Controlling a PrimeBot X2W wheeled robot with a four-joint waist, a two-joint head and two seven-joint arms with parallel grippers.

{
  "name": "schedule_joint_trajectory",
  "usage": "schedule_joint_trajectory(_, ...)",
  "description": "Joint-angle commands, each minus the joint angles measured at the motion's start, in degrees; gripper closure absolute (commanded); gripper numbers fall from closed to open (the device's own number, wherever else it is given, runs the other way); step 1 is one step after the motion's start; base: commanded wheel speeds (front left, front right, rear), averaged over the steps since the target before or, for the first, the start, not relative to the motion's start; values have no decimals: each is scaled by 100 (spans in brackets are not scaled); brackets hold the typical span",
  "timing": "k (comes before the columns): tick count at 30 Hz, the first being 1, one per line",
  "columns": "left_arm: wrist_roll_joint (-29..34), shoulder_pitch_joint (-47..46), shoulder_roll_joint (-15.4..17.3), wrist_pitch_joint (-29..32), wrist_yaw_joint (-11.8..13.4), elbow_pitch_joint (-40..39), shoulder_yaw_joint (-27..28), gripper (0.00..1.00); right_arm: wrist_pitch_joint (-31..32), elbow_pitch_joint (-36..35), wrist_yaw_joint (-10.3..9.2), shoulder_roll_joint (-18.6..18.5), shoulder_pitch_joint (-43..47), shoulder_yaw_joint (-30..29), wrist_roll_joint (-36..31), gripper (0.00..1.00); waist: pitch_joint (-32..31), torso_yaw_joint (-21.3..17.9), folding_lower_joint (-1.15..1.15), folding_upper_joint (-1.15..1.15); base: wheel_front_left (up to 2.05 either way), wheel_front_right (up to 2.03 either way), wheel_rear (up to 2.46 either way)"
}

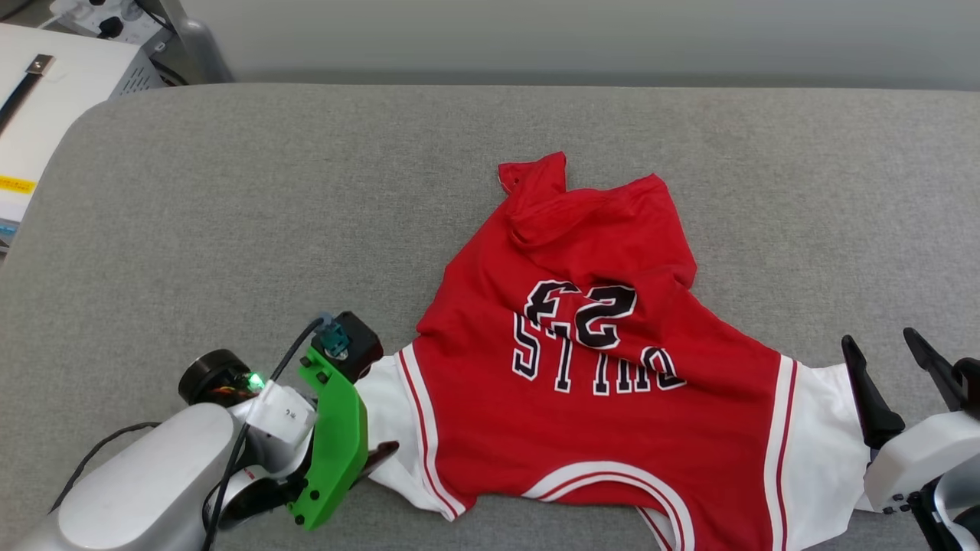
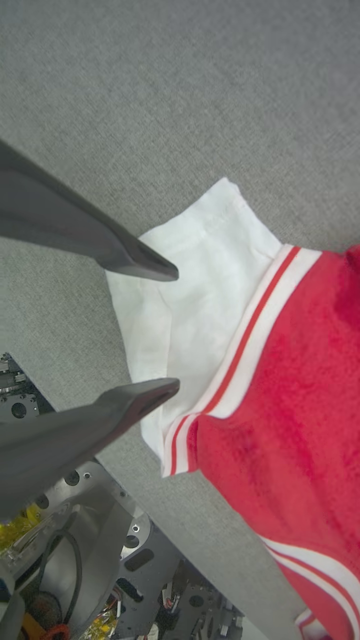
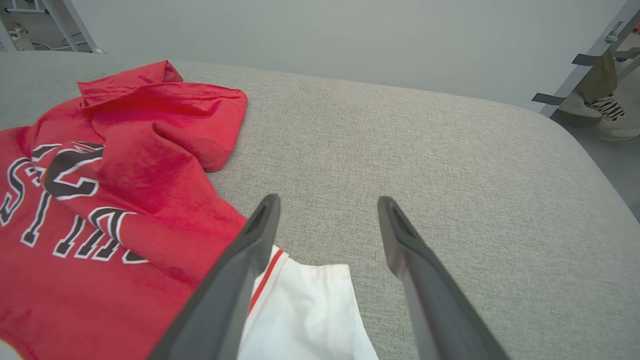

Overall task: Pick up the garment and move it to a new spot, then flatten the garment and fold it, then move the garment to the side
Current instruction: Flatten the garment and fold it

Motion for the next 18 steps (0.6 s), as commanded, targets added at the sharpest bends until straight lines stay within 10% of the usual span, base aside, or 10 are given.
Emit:
schedule_joint_trajectory(1, -71, -132, 72, -5, -16, 52, -98, 0, -1, -37, -4, 20, -142, 13, -56, 0, 100, -62, 0, 0, 0, 0, 0)
schedule_joint_trajectory(16, -216, -485, -4, -413, -16, 1291, -1588, 0, -113, 168, -4, 3, -549, 231, -18, 0, 552, -259, 0, 0, 0, 0, 0)
schedule_joint_trajectory(17, -190, -529, 4, -488, -16, 1327, -1673, 60, -126, 183, -4, 3, -554, 229, -17, 0, 537, -264, 0, 0, 0, 0, 0)
schedule_joint_trajectory(18, -171, -586, 12, -621, -16, 1384, -1724, 100, -144, 200, -4, 3, -556, 221, -16, 0, 512, -270, 0, 0, 0, 0, 0)
